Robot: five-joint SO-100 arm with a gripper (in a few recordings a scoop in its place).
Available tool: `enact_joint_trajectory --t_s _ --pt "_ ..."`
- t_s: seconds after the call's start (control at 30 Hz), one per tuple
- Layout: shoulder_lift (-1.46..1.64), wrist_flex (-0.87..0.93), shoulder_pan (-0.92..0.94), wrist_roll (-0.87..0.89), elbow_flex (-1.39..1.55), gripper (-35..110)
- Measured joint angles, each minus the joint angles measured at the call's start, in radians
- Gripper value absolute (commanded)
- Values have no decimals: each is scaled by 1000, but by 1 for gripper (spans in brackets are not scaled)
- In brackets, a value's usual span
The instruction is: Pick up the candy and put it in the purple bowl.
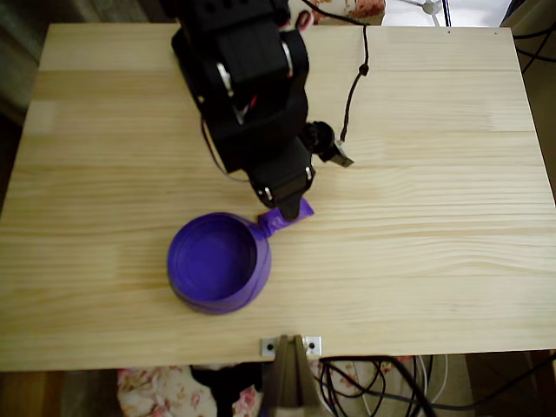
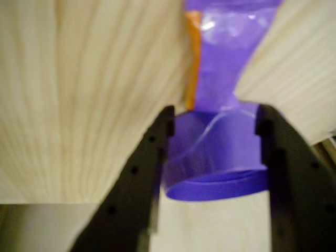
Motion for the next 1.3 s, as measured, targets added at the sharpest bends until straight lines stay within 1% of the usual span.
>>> enact_joint_trajectory --t_s 0.6,1.0,1.3 --pt "-91 -17 8 0 -38 29" --pt "-152 -61 0 17 -43 28" --pt "-190 -77 -6 8 -72 16"
